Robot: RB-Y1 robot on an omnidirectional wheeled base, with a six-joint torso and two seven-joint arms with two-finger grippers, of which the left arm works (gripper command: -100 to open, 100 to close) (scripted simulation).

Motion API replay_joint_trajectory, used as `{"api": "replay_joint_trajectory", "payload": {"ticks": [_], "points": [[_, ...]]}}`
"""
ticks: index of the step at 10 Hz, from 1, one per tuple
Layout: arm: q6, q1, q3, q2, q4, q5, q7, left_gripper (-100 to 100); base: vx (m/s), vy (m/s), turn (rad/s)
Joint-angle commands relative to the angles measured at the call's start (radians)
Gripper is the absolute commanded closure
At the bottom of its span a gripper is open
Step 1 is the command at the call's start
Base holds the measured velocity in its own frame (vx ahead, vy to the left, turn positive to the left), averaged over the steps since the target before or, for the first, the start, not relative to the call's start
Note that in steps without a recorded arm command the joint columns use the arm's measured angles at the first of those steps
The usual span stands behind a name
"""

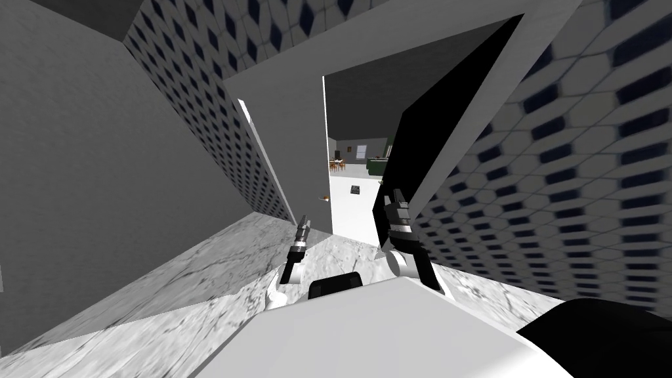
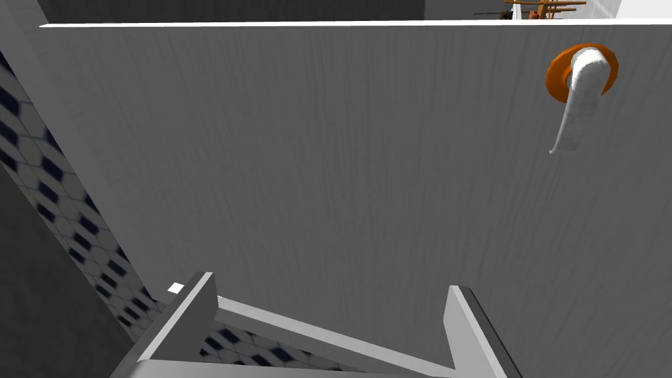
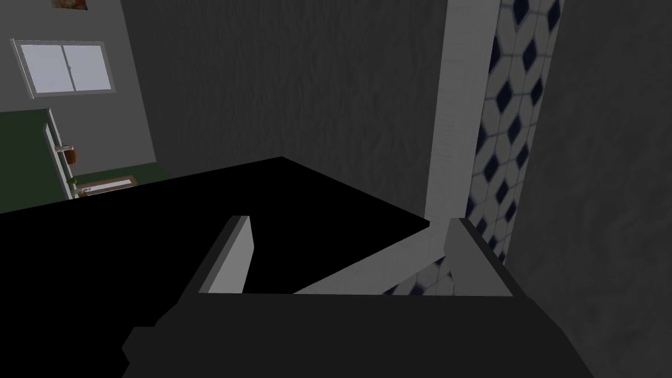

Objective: Push the door open

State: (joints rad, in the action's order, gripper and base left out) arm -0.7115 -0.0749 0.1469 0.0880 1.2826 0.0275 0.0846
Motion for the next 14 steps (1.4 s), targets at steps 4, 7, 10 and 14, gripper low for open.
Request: {"api": "replay_joint_trajectory", "payload": {"ticks": [4, 7, 10, 14], "points": [[-0.016, 0.042, 0.024, -0.003, -0.121, 0.016, 0.013, -100, 0.100, 0.032, -0.013], [-0.026, 0.070, 0.038, -0.006, -0.196, 0.025, 0.021, -100, 0.094, 0.029, -0.013], [-0.035, 0.096, 0.051, -0.010, -0.267, 0.034, 0.028, -100, 0.101, 0.028, -0.011], [-0.050, 0.137, 0.072, -0.019, -0.377, 0.048, 0.040, -100, 0.122, 0.031, -0.014]]}}
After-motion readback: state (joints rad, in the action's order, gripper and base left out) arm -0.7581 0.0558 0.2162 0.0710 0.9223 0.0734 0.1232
